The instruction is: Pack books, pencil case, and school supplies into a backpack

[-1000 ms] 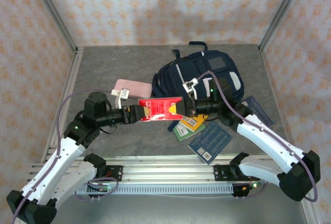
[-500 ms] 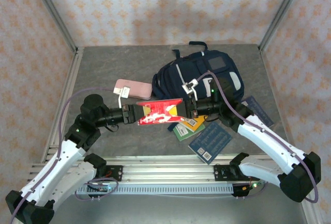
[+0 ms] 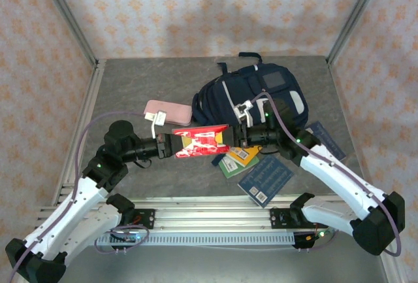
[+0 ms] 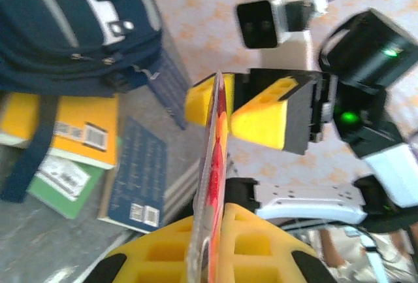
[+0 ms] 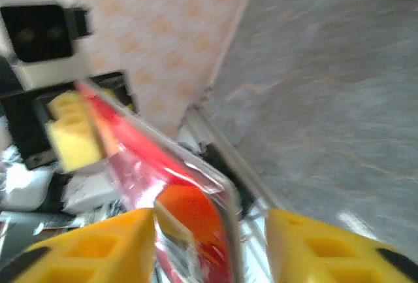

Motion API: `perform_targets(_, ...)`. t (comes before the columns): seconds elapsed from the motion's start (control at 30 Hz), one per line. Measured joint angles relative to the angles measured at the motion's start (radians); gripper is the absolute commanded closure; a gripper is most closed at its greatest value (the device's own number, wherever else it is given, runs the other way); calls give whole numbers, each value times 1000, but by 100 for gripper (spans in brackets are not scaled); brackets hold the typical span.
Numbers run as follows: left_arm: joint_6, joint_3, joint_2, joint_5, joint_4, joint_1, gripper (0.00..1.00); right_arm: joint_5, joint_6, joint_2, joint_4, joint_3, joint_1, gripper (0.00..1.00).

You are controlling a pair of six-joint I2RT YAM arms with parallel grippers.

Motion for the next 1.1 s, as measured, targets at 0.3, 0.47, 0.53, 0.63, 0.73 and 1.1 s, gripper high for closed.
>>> perform_targets(0.3, 97, 74, 13, -272, -271, 58, 100, 588, -200, 85, -225, 183, -2, 37)
perform_targets(0.47, 156, 149, 13, -459, -385, 58, 100, 722, -257, 336, -285, 321, -2, 33)
perform_targets(0.53, 179, 161, 13, -520, -411, 58, 100, 762, -274, 430, -298, 373, -2, 31)
perform_targets(0.63, 200, 161, 16, -570, -444, 61, 100, 803, -300, 570, -314, 470, -2, 32)
perform_targets(0.73, 211, 161, 21, -593, -460, 65, 100, 813, -324, 707, -323, 593, -2, 32)
perform_targets(1.1, 257, 157, 22, -608, -475, 82, 100, 813, -368, 1054, -408, 924, -23, 24)
